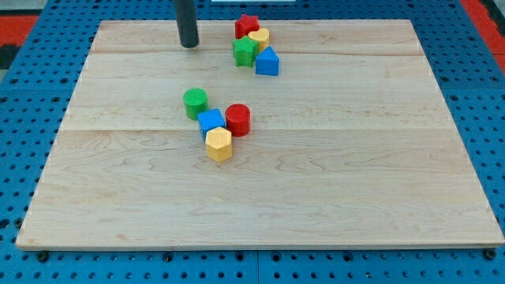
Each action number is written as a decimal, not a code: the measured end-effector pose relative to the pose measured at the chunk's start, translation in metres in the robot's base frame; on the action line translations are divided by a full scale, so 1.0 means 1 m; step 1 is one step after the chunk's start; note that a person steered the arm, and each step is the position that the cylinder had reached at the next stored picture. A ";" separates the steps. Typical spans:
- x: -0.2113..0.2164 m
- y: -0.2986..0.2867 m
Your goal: Move the red star slightly to the right
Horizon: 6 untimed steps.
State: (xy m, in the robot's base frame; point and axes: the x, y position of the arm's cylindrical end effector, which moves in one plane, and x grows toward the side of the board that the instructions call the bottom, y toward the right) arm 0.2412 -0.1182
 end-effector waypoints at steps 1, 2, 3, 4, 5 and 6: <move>-0.014 0.035; -0.023 0.064; -0.027 0.103; -0.033 0.126; -0.037 0.091; -0.011 0.069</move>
